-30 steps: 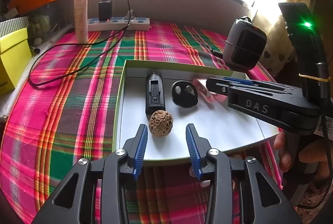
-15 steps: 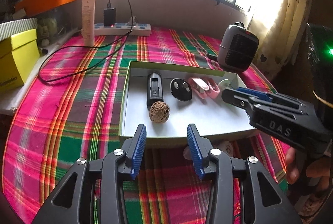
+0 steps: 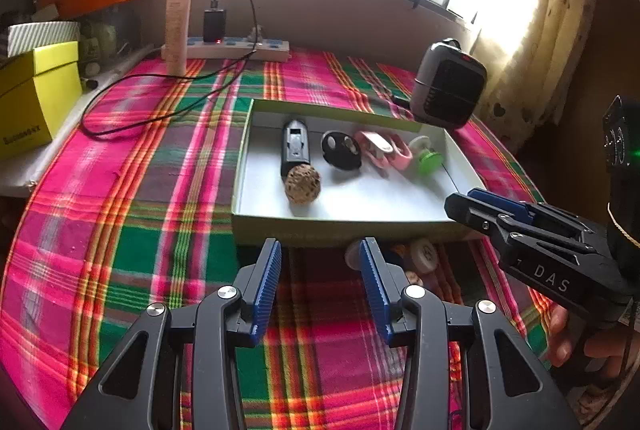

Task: Organize objects
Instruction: 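Withdraw both tools from the box, then grasp the second walnut in front of the box with the left tool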

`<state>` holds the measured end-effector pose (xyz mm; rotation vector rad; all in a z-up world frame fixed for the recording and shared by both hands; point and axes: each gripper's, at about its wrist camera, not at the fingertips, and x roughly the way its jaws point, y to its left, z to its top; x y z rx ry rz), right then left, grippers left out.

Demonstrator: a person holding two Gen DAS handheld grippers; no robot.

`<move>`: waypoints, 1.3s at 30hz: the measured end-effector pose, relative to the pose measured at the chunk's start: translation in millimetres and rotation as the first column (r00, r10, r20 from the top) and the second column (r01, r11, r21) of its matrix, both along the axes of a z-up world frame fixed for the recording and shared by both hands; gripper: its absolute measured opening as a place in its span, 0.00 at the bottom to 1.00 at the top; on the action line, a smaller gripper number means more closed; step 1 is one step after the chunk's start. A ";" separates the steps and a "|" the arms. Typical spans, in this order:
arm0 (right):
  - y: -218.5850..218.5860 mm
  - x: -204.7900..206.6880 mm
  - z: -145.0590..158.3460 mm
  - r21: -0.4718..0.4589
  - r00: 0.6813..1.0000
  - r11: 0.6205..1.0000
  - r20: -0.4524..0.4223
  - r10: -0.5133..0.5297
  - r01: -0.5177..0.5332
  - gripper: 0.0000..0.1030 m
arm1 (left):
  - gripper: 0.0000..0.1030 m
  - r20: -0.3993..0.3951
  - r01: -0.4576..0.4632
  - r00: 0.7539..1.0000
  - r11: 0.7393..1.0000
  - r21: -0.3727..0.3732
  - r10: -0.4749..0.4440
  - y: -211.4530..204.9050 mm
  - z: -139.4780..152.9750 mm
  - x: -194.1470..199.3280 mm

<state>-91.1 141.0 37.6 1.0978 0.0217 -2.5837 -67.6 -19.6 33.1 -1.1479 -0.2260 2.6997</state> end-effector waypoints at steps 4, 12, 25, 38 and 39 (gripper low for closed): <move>2.8 8.6 -4.1 0.016 1.000 1.000 -0.008 0.002 -0.001 0.31 | 0.38 0.007 0.029 1.000 1.000 0.010 -0.029 6.6 -2.5 4.6; 14.9 20.9 -11.1 -0.004 1.000 1.000 0.002 -0.006 0.006 0.31 | 0.39 0.025 0.085 0.996 0.996 0.013 -0.086 24.2 -8.4 14.5; 31.2 31.4 -15.4 -0.015 0.999 0.999 0.011 -0.035 0.036 0.31 | 0.41 0.064 0.147 0.987 0.989 0.003 -0.147 51.4 -20.0 12.7; 34.8 35.0 -19.5 -0.013 0.999 0.999 0.019 -0.038 0.038 0.31 | 0.41 0.083 0.127 0.989 0.991 -0.029 -0.125 60.8 -27.1 4.2; 34.9 35.1 -19.9 -0.013 0.999 0.999 0.019 -0.038 0.039 0.31 | 0.41 0.082 0.128 0.989 0.991 -0.032 -0.125 60.9 -27.1 4.1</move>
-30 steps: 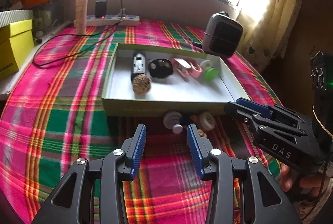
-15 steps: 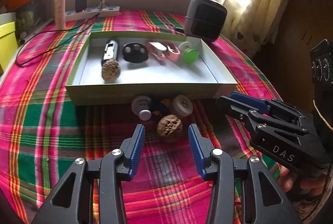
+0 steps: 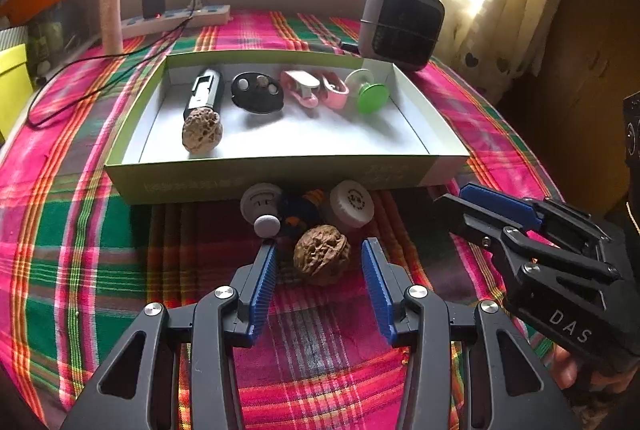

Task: Organize objects
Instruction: 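Grasp the second walnut in front of the box with the left tool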

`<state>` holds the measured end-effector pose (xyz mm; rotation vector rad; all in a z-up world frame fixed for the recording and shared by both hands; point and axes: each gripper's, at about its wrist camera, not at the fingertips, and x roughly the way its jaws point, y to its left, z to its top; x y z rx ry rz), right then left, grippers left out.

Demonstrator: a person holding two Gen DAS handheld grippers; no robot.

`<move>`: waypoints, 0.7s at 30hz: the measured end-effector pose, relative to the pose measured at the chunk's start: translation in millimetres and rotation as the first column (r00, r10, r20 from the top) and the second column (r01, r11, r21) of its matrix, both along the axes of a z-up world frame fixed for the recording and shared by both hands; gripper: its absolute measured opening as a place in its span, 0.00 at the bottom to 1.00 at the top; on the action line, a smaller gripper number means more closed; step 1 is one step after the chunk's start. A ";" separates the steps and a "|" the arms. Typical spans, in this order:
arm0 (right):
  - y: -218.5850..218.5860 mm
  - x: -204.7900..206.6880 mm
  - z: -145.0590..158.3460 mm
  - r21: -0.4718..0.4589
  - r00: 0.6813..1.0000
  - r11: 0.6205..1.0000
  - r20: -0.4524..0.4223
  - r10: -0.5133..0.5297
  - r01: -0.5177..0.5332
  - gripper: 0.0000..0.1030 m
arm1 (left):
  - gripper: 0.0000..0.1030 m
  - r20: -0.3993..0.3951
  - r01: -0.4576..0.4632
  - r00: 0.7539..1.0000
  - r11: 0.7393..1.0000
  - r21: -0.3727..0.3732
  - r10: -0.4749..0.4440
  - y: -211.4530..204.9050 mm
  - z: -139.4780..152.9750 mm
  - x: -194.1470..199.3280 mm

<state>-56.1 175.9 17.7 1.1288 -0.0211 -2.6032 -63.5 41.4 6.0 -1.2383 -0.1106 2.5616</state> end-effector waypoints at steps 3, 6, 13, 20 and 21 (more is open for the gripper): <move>-0.3 -0.6 -1.6 -0.001 1.000 1.000 0.006 -0.002 0.002 0.31 | 0.40 -0.003 -0.002 1.000 1.000 -0.007 0.002 1.0 0.0 0.4; -1.9 -0.5 -2.0 0.005 1.000 1.000 0.008 0.000 0.000 0.31 | 0.32 -0.004 -0.010 1.000 1.000 -0.011 0.010 -0.2 -0.1 0.7; -6.1 -0.1 -2.1 0.012 1.000 1.000 0.012 0.007 -0.007 0.31 | 0.26 0.000 -0.017 1.000 1.000 0.007 0.017 -5.3 -0.6 3.6; -15.7 -1.0 -1.6 -0.003 1.000 1.000 0.011 0.029 -0.029 0.32 | 0.26 0.007 -0.042 0.999 0.999 0.019 0.042 -19.0 -0.9 9.5; -18.6 -1.4 -1.5 -0.004 0.999 0.999 0.010 0.037 -0.037 0.32 | 0.26 0.006 -0.051 0.999 0.998 0.020 0.051 -22.5 -1.0 9.9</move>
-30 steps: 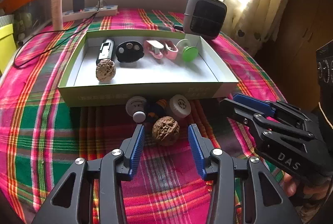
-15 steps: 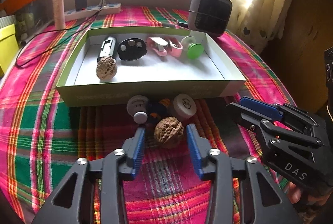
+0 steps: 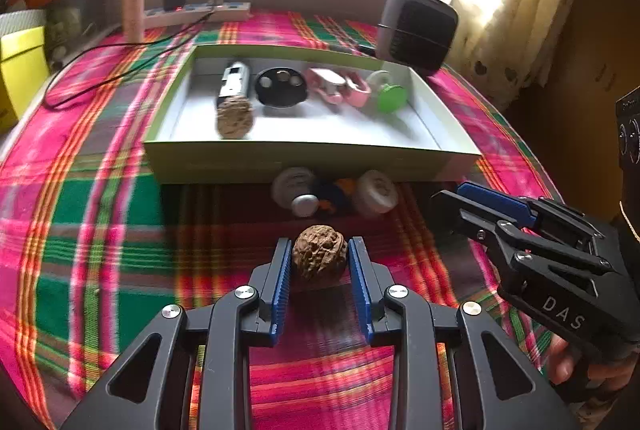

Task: Organize objects
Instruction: 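Grasp the second walnut in front of the box with the left tool, then lift the walnut with the left tool while the right tool grasps the white round container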

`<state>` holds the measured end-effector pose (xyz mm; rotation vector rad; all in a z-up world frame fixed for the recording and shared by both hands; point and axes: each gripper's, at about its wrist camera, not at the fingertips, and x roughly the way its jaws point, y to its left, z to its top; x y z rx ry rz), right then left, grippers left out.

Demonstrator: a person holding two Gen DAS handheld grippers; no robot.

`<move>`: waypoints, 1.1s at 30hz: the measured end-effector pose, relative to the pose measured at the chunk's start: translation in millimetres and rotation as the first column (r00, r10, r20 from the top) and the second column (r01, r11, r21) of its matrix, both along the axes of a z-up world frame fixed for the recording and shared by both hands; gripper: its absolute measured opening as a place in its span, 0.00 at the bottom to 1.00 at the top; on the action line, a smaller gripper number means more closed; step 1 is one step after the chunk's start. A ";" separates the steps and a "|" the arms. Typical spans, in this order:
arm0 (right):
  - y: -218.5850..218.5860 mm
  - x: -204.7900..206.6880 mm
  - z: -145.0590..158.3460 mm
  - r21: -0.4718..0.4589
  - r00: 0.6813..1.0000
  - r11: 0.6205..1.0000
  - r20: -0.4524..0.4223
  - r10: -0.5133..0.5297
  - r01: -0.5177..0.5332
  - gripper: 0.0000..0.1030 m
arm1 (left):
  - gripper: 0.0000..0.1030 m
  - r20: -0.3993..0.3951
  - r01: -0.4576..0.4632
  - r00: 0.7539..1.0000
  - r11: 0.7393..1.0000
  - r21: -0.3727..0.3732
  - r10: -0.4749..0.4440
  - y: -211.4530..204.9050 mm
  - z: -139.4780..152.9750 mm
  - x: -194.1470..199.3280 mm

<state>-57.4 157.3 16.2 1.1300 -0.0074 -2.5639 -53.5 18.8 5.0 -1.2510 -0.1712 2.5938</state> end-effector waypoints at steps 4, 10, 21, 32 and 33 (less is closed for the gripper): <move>-11.8 -2.9 -2.3 0.000 1.000 1.000 0.001 0.031 -0.031 0.42 | 0.26 -0.002 -0.031 1.000 0.999 0.009 0.031 -13.5 -1.4 2.0; -18.8 -9.8 -6.4 0.008 0.999 0.999 0.016 0.038 -0.038 0.45 | 0.26 -0.007 -0.040 0.999 0.999 0.016 0.040 -21.9 -2.1 2.6; -24.2 -18.5 -8.9 0.004 0.999 1.000 0.031 0.026 -0.027 0.45 | 0.26 -0.008 -0.061 0.998 0.998 0.034 0.061 -31.0 -3.5 -0.1; -29.9 -21.6 -12.2 0.008 0.999 0.999 0.041 0.036 -0.036 0.45 | 0.26 -0.008 -0.060 0.998 0.997 0.038 0.061 -32.2 -3.0 -1.0; -30.7 -22.0 -12.7 0.014 0.999 0.999 0.040 0.034 -0.035 0.45 | 0.26 -0.008 -0.061 0.998 0.997 0.039 0.061 -32.4 -3.1 -1.1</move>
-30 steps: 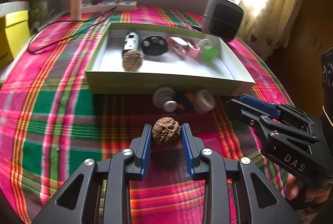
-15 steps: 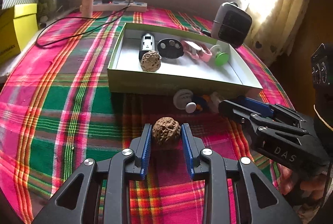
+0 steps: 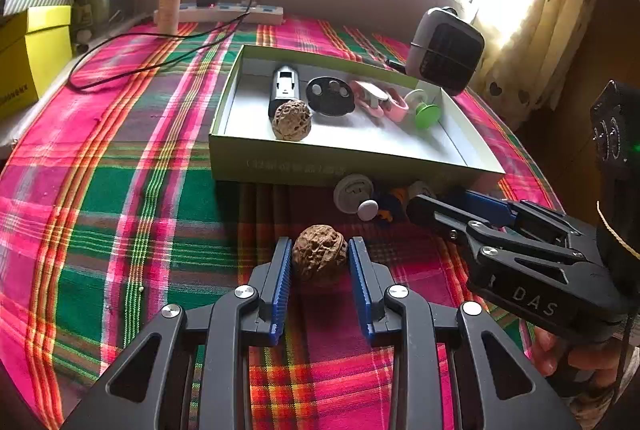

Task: Organize objects
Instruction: 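Lift the walnut with the left tool while the right tool grasps the white round container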

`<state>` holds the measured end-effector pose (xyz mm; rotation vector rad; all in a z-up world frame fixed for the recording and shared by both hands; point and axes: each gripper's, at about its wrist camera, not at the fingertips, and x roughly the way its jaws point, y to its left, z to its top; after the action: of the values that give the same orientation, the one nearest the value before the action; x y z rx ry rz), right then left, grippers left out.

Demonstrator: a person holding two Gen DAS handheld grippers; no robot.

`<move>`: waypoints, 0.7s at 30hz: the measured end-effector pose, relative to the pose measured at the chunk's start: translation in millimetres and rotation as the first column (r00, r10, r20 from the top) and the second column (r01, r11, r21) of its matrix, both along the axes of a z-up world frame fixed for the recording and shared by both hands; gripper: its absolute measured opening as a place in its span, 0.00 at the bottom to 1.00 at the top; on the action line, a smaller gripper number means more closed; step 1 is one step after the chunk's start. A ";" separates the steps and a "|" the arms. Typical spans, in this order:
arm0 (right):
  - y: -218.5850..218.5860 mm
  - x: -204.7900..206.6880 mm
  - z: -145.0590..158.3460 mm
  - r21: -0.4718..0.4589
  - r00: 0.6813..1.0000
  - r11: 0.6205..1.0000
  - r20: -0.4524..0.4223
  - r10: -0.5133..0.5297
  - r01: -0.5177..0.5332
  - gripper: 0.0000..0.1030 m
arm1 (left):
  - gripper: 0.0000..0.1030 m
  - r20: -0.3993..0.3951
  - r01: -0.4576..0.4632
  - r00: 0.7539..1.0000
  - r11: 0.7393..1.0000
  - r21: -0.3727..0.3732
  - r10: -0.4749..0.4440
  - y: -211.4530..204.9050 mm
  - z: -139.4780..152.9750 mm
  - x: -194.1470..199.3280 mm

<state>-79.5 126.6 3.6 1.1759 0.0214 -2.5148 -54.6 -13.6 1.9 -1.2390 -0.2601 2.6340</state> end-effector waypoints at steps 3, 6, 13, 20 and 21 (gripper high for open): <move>-1.3 -0.6 -0.7 0.005 1.000 1.000 -0.002 0.002 -0.002 0.45 | 0.26 -0.002 0.002 1.000 1.000 -0.003 -0.002 0.9 0.4 -0.2; -2.6 -0.1 -0.1 -0.001 1.000 1.000 -0.007 0.011 -0.011 0.41 | 0.26 -0.002 0.001 1.000 1.000 -0.001 -0.001 1.0 0.3 -0.3; -4.8 0.6 -0.7 -0.012 1.000 1.000 -0.004 0.026 -0.026 0.28 | 0.26 -0.002 0.001 1.000 1.000 -0.001 -0.001 1.2 0.4 -0.2; -3.1 1.8 -0.2 -0.003 1.000 1.000 -0.008 0.018 -0.018 0.28 | 0.26 -0.003 0.001 1.000 1.000 -0.002 -0.001 1.2 0.5 -0.1; -3.2 2.7 0.1 0.003 1.000 1.000 -0.012 0.018 -0.018 0.28 | 0.26 -0.003 0.001 1.000 1.000 -0.002 -0.002 0.9 0.4 0.2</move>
<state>-76.7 123.4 3.6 1.1570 0.0383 -2.5063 -54.5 -12.6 2.2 -1.2358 -0.2556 2.6352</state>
